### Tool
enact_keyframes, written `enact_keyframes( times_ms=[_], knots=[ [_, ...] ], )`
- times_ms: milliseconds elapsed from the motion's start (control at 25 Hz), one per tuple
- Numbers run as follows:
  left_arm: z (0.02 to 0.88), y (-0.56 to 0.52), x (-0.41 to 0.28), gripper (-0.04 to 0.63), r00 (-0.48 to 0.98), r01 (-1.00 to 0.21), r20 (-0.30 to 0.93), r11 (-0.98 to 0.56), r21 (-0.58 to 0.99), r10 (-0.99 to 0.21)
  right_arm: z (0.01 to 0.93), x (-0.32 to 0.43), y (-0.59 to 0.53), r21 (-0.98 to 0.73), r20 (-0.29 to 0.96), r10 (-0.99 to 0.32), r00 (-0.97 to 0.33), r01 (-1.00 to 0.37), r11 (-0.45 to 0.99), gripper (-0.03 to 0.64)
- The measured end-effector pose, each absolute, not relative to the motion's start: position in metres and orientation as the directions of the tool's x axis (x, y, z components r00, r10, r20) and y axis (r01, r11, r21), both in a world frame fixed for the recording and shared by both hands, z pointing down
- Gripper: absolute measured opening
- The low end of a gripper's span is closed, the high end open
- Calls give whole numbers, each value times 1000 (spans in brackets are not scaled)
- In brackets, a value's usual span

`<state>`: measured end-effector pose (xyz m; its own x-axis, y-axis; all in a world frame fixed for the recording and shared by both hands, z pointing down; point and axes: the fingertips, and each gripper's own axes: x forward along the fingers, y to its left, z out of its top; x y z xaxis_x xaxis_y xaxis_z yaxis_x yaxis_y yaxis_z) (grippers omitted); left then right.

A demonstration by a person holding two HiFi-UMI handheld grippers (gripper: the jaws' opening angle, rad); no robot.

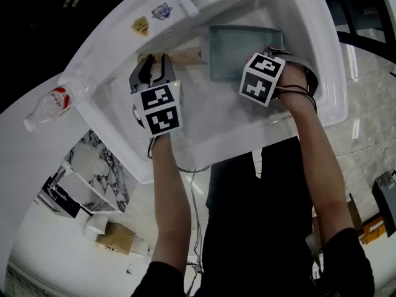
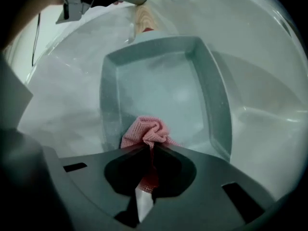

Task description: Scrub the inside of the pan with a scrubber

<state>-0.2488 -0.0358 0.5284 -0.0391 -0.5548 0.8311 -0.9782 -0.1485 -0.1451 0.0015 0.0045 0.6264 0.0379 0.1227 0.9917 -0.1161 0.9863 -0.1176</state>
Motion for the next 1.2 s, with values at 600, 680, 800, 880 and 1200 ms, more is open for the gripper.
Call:
enact_keyframes(
  times_ms=[600, 680, 800, 880, 1200],
  knots=[
    [528, -36, -248, 126, -55, -976, 833, -146, -161, -550, 612, -64, 35, -513, 850, 438, -293, -273, 813, 39],
    [528, -36, -247, 126, -55, -975, 833, -149, -163, -550, 607, -89, 35, -525, 823, 417, -387, -237, 817, 40],
    [528, -36, -247, 124, -53, -974, 835, -155, -164, -548, 597, -124, 38, -527, 776, 383, -500, -182, 830, 40],
    [528, -36, -247, 124, -53, -974, 836, -157, -164, -546, 596, -133, 38, -487, 782, 350, -516, -154, 860, 40],
    [528, -36, -246, 121, -62, -968, 832, -170, -185, -551, 599, -134, 18, -319, 818, 198, -540, -139, 938, 40]
  ],
)
